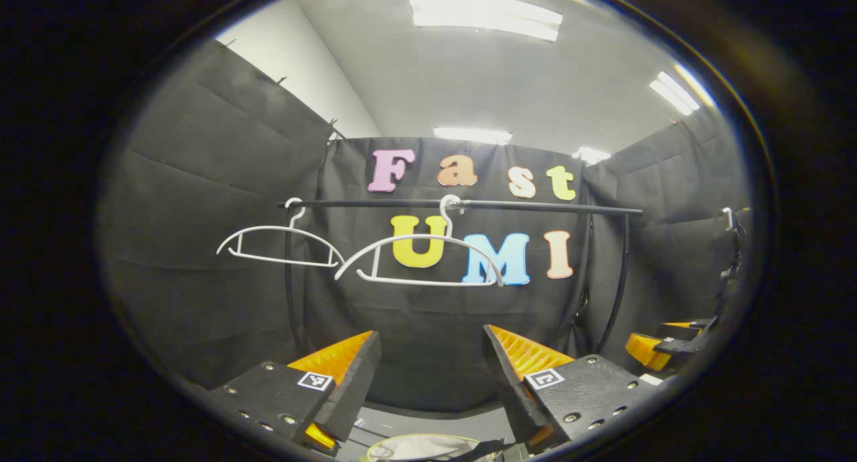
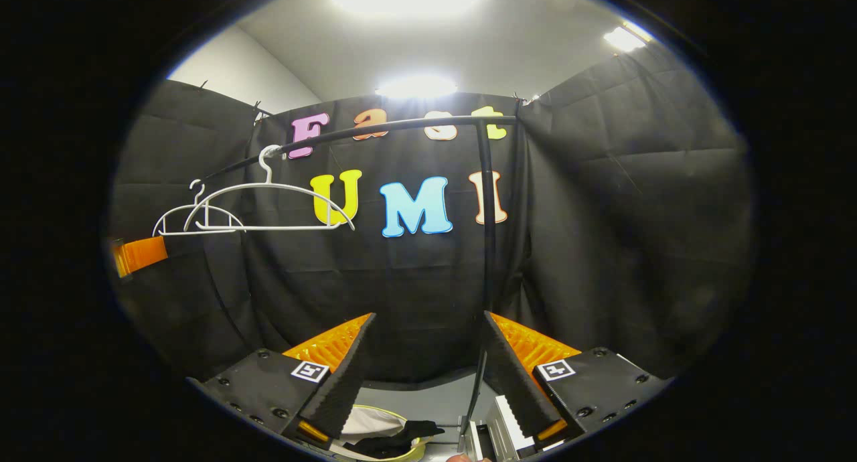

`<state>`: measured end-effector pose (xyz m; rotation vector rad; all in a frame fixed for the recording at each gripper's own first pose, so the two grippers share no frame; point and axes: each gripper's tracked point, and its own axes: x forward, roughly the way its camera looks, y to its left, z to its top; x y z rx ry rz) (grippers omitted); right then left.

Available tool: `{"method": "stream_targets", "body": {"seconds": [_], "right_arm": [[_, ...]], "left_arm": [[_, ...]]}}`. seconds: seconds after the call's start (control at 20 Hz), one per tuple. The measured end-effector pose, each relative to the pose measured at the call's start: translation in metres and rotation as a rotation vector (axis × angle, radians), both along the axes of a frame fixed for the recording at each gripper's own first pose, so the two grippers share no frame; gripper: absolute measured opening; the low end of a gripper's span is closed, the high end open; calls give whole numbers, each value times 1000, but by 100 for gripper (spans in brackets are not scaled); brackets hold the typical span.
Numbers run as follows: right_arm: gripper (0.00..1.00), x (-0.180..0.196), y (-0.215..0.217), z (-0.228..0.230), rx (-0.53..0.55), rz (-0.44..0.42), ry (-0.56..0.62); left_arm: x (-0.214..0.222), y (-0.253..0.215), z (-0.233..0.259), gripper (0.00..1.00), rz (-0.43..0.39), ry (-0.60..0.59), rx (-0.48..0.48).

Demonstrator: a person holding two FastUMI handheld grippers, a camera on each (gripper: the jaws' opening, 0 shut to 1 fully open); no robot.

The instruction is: Grasp the clothes on the hanger with both hands and then place them into the laundry hamper below.

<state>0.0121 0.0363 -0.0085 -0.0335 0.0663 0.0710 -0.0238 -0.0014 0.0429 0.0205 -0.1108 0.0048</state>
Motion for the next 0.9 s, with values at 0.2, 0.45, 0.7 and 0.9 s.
{"method": "stream_targets", "body": {"seconds": [0.2, 0.45, 0.7, 0.9], "right_arm": [[92, -3, 19, 4, 5, 28, -15], [97, 2, 33, -3, 11, 57, 20], [92, 10, 56, -14, 22, 120, 71], [92, 14, 70, -23, 32, 147, 92]], "left_arm": [[-3, 6, -7, 89, 10, 12, 23], [-12, 17, -22, 89, 33, 36, 2], [-21, 35, -50, 89, 89, 104, 14], [-26, 38, -58, 89, 105, 127, 20]]}}
